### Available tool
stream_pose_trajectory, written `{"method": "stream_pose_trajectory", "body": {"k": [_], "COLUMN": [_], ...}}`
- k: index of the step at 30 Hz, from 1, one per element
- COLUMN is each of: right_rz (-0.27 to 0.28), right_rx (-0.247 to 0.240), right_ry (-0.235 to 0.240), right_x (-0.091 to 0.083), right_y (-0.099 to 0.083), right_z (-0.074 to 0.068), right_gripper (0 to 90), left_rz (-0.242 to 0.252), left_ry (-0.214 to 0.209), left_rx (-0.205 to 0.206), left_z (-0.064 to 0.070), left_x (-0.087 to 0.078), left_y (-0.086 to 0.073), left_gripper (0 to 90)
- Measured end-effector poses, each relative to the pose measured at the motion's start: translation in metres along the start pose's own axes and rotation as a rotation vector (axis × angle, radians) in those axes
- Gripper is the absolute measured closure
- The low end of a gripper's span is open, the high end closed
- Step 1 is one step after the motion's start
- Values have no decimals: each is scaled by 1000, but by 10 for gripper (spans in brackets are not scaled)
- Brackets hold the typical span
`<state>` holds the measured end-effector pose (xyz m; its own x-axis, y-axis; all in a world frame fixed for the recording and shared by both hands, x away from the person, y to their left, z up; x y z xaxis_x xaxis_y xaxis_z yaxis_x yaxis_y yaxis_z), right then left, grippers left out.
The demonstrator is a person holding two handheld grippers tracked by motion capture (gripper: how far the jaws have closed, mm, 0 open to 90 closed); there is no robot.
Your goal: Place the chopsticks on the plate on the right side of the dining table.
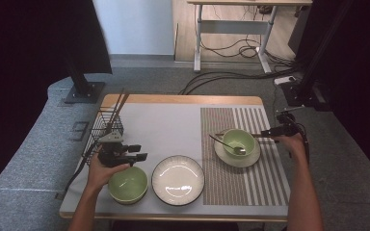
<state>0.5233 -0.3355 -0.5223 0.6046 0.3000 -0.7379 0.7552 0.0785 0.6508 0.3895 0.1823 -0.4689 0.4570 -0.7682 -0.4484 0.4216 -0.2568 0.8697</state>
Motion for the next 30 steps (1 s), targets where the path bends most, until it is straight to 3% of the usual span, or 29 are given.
{"method": "stream_pose_trajectory", "body": {"k": [30], "right_rz": [2], "right_rx": [33], "right_ry": [-20], "right_x": [-3], "right_y": [-7], "right_z": [15], "right_gripper": [338], "left_rz": [-4], "left_ry": [3], "left_rx": [0], "left_z": [-1], "left_x": [1], "left_y": [0], "left_gripper": [481]}}
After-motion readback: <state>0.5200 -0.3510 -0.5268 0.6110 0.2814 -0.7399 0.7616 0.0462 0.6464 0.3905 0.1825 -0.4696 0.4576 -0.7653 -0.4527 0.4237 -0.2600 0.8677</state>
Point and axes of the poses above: each handheld gripper's, and its own axes: x roughly forward along the jaws, y roughly out of its top, z roughly to its right, the point moved 8 cm from there along x, roughly forward along the jaws, and after that the axes turned 8 degrees about z, right-handed, at the moved point
